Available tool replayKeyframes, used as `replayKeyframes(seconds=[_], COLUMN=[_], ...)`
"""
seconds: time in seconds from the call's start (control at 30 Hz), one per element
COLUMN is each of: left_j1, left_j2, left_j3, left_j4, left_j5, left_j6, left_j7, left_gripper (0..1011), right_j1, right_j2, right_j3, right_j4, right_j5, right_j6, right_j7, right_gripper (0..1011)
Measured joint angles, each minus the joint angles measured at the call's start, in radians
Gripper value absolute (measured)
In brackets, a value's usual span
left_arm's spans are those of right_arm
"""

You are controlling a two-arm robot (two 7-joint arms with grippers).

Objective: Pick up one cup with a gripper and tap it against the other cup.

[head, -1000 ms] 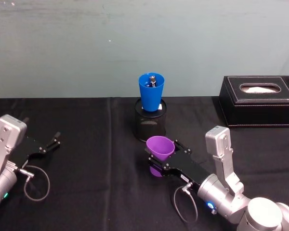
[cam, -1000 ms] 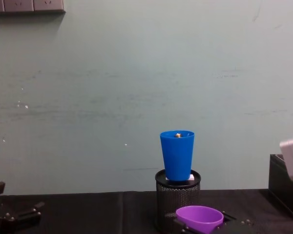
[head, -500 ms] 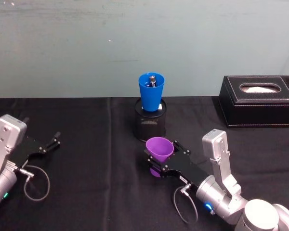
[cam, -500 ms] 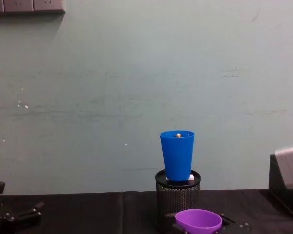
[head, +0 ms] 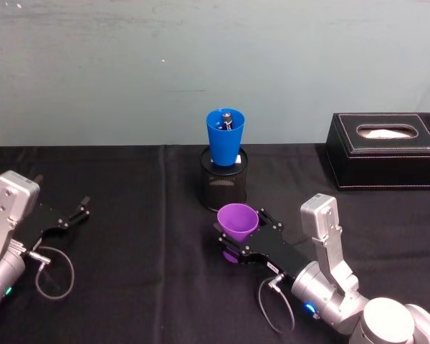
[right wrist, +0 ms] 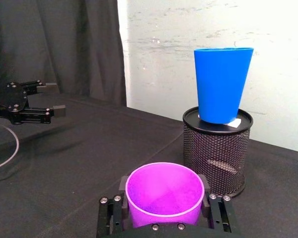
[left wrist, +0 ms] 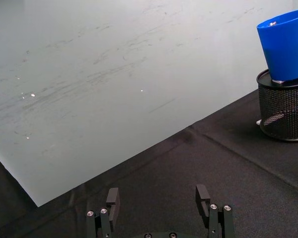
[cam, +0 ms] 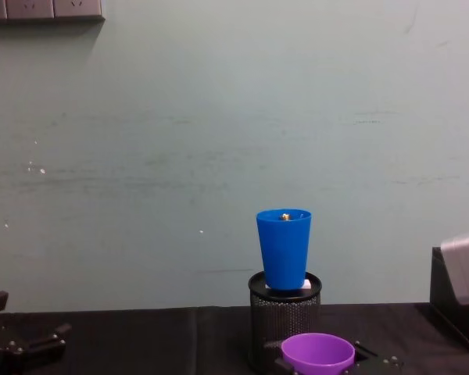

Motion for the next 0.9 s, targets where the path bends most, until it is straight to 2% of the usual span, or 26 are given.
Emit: replayKeyframes(seconds=[0.1,0.3,0.53,0.7,0.9], left_j1=[0.0,0.0,0.0,0.0,0.0], left_j2=[0.0,0.0,0.0,0.0,0.0], left_j3=[0.0,0.0,0.0,0.0,0.0], left_j4=[0.0,0.0,0.0,0.0,0.0], left_j5=[0.0,0.0,0.0,0.0,0.0], left_j6=[0.0,0.0,0.0,0.0,0.0], left_j7=[0.0,0.0,0.0,0.0,0.0], left_gripper=[1000,1000,1000,1000,1000], right_j1=[0.0,-0.001,-0.005,-0.015,-0.038], right_j2=[0.0,0.001,0.002,0.006,0.015], right_j3=[0.0,-0.001,0.0,0.007,0.021], right_j4=[-0.001,-0.002,-0.023,-0.076,-0.179], right_j5=[0.0,0.001,-0.005,-0.014,-0.025], right_j6=[0.001,0.004,0.007,0.012,0.033], right_j7=[0.0,0.0,-0.002,-0.009,-0.036], right_gripper=[880,1002,1003,1003,1002])
